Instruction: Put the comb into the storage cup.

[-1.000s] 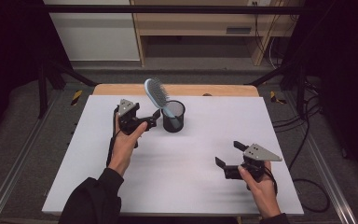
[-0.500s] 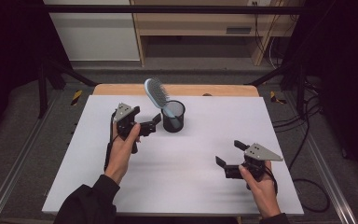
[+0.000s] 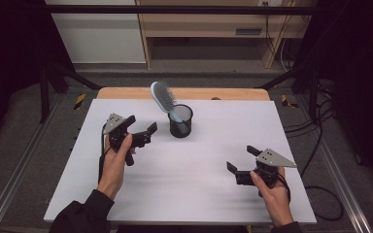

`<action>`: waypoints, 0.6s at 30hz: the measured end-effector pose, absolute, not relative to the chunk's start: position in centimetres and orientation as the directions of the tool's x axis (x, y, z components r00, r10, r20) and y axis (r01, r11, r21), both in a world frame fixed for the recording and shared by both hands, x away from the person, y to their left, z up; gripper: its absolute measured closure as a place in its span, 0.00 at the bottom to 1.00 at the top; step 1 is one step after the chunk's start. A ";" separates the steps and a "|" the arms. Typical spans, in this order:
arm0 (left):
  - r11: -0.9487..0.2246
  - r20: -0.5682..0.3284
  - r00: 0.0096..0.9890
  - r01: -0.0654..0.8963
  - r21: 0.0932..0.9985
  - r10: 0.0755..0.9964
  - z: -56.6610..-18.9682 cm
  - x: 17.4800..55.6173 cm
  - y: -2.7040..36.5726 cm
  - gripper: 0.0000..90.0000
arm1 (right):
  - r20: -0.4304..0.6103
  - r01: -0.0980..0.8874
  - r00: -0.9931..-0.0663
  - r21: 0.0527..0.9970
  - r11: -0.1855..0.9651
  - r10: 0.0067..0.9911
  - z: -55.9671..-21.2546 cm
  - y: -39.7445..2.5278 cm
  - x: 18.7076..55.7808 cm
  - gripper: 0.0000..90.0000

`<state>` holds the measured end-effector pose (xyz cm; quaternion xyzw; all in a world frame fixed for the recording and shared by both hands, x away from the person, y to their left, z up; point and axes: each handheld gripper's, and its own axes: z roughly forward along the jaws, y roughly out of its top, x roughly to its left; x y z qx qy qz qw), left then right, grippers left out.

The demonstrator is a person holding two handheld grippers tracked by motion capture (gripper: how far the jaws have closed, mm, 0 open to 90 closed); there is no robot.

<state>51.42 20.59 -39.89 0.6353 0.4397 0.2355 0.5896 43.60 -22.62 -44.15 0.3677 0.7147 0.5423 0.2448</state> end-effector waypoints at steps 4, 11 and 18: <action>0.086 -0.213 0.483 0.272 0.958 0.849 -39.9 51.0 22.0 0.04 | 0.052 0.261 -0.612 0.955 0.140 0.789 -44.2 -22.6 43.7 0.04; 0.094 -0.221 0.451 0.286 0.954 0.865 -39.4 50.5 24.1 0.03 | 0.065 0.268 -0.608 0.955 0.127 0.791 -44.2 -22.7 43.7 0.04; 0.084 -0.198 0.426 0.272 0.959 0.883 -39.3 49.7 26.1 0.03 | 0.054 0.267 -0.607 0.954 0.139 0.793 -44.3 -22.5 43.6 0.04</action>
